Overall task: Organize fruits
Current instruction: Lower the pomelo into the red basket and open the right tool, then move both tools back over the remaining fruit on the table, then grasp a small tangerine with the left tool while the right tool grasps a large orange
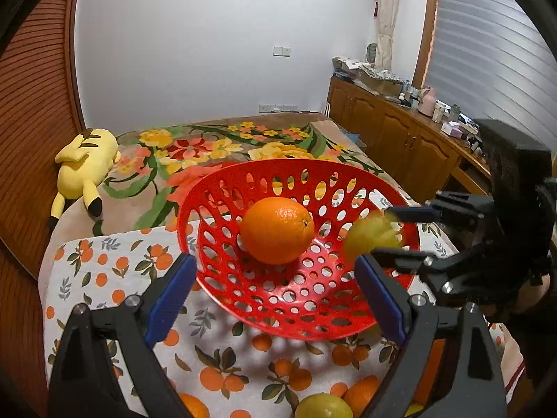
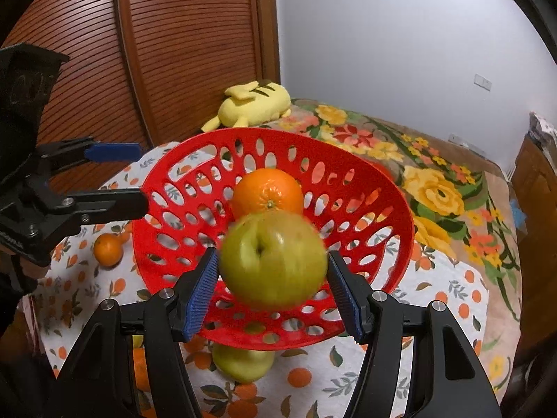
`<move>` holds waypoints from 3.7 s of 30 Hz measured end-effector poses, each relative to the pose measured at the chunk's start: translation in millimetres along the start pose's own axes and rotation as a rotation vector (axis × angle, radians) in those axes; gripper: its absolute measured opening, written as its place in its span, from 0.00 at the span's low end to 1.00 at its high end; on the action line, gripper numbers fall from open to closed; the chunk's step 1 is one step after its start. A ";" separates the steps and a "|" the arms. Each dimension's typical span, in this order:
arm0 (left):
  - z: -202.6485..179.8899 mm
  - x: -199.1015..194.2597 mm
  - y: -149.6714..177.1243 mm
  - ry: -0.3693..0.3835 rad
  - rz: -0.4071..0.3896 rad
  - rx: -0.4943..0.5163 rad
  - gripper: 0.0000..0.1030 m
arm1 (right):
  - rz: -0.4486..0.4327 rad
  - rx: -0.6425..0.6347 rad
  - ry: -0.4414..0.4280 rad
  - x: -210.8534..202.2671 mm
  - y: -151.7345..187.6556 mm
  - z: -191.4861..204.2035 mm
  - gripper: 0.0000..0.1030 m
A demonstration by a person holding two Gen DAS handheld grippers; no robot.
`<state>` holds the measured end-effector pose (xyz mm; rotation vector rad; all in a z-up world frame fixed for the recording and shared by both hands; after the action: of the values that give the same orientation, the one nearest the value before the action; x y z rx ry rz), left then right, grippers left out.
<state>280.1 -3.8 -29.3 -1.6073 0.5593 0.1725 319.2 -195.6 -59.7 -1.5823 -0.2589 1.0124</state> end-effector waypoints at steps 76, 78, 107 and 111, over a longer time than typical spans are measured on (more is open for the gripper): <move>-22.3 -92.6 164.0 -0.004 0.085 -0.078 0.77 | -0.052 0.240 0.176 -88.3 129.9 59.2 0.86; -23.6 -91.0 165.5 0.002 0.093 -0.075 0.69 | -0.058 0.234 0.182 -91.1 131.2 57.9 0.86; -32.1 -76.0 177.6 0.023 0.116 -0.051 0.34 | -0.102 0.200 0.194 -93.8 136.2 58.6 0.87; -31.7 -76.9 178.0 0.021 0.114 -0.057 0.33 | -0.103 0.201 0.193 -94.5 136.5 59.1 0.87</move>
<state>126.5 -18.4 -151.0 -1.6349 0.6680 0.2584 171.7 -256.9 -134.1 -1.4562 -0.1009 0.7748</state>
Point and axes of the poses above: each gripper's, at about its wrist camera, not at the fingertips, and x roughly the way its jaws point, z to its left, y to its underside, the point moved 4 cm from there along x, roughly the way its jaws point, and after that the axes turned 15 degrees about -z, right-handed, at the moved point
